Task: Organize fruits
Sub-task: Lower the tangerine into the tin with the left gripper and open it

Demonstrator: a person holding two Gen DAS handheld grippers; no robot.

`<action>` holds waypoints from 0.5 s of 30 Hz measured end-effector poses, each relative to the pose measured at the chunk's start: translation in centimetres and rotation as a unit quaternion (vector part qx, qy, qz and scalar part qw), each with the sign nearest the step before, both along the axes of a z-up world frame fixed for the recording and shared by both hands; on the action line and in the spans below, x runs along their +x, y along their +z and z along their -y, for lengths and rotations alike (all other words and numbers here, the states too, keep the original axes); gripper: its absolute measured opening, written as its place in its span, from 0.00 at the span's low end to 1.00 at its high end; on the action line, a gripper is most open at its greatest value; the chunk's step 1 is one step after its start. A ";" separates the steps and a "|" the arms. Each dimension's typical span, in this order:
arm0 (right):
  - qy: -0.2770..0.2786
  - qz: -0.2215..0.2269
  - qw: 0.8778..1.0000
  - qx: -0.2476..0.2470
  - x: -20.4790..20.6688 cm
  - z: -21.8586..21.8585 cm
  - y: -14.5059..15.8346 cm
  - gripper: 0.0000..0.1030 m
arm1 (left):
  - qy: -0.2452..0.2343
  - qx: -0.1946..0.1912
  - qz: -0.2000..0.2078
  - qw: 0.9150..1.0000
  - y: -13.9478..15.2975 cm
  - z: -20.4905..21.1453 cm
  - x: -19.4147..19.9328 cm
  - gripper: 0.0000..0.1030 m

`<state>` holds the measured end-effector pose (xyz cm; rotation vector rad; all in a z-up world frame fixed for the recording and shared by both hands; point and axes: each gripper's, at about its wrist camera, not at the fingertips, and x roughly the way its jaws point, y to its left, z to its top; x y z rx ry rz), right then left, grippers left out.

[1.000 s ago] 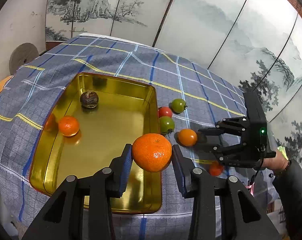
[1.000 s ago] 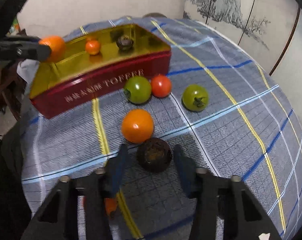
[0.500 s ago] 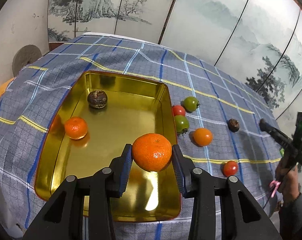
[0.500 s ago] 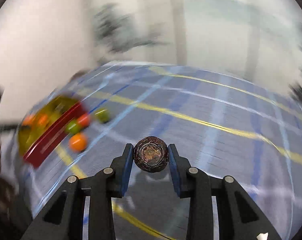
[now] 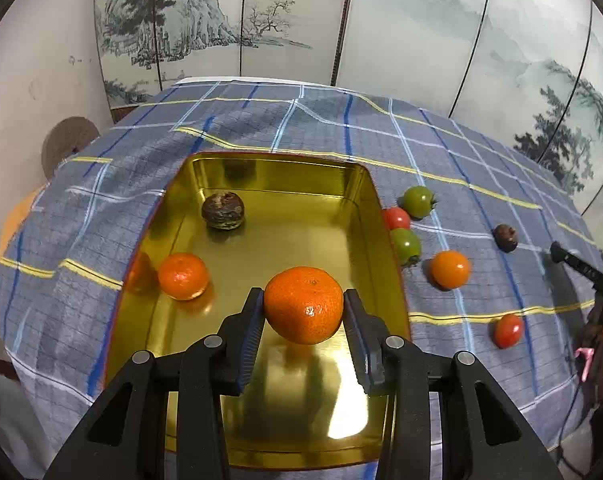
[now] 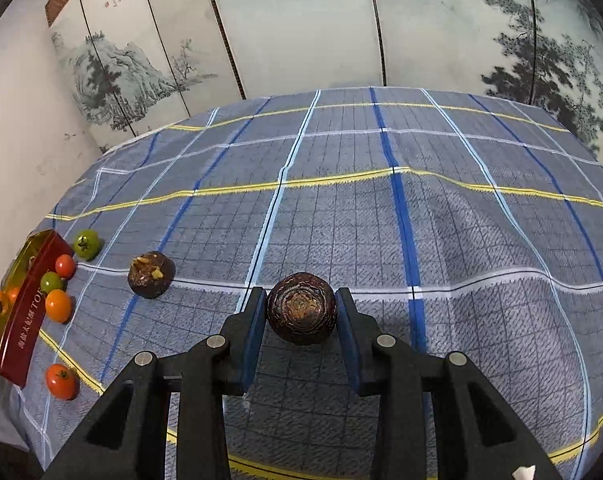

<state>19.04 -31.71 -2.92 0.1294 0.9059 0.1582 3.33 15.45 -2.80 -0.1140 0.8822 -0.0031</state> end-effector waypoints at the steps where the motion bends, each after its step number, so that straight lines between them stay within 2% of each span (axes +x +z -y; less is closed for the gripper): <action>1: -0.001 0.001 1.000 -0.002 0.1 0.0 0.0 0.31 | 0.000 0.004 0.000 1.000 0.0 -0.1 0.1 0.39; 15: -0.012 -0.014 1.000 -0.008 0.4 0.1 -0.4 0.31 | -0.014 0.046 -0.017 0.999 -0.6 -1.4 2.2 0.39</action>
